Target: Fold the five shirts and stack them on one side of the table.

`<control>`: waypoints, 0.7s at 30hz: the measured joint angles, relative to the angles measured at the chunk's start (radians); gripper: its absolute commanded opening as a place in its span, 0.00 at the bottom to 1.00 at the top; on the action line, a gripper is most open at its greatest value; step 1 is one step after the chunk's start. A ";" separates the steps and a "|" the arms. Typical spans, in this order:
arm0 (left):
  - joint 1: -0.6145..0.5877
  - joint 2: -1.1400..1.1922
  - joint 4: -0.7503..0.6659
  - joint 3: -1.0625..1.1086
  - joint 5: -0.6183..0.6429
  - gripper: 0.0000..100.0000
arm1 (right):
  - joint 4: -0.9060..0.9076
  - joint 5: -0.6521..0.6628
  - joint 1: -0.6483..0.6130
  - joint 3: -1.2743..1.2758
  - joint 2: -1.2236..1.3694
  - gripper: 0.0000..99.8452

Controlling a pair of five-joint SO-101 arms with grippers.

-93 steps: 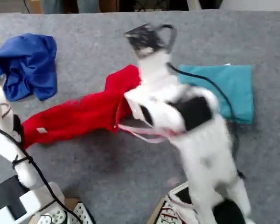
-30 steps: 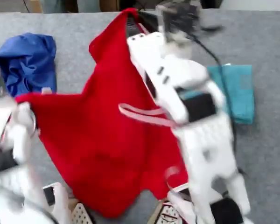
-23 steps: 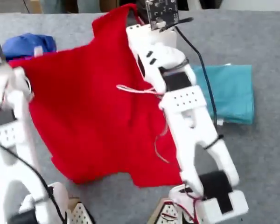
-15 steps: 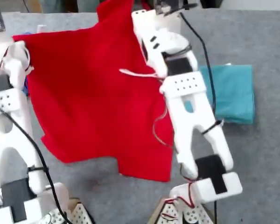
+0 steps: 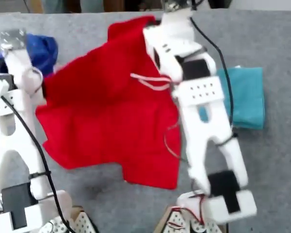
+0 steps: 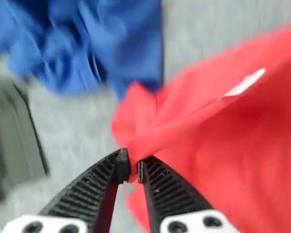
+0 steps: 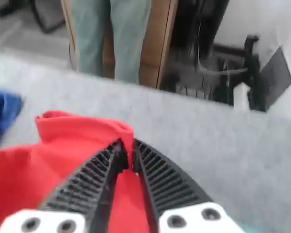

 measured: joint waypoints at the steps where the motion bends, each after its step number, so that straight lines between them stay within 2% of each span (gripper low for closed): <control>1: 0.000 0.000 0.029 0.029 -0.012 0.03 | 0.044 0.035 -0.009 0.038 -0.040 0.01; 5: 0.011 0.000 0.100 0.175 -0.061 0.03 | 0.164 0.218 -0.041 0.265 -0.245 0.01; 9: -0.018 0.000 0.101 0.321 -0.101 0.03 | 0.195 0.276 -0.061 0.571 -0.523 0.01; 15: -0.143 -0.002 0.126 0.391 -0.184 0.03 | 0.261 0.299 -0.060 0.999 -1.008 0.01; 21: -0.233 -0.002 0.161 0.442 -0.267 0.03 | 0.526 0.301 -0.060 1.117 -1.445 0.01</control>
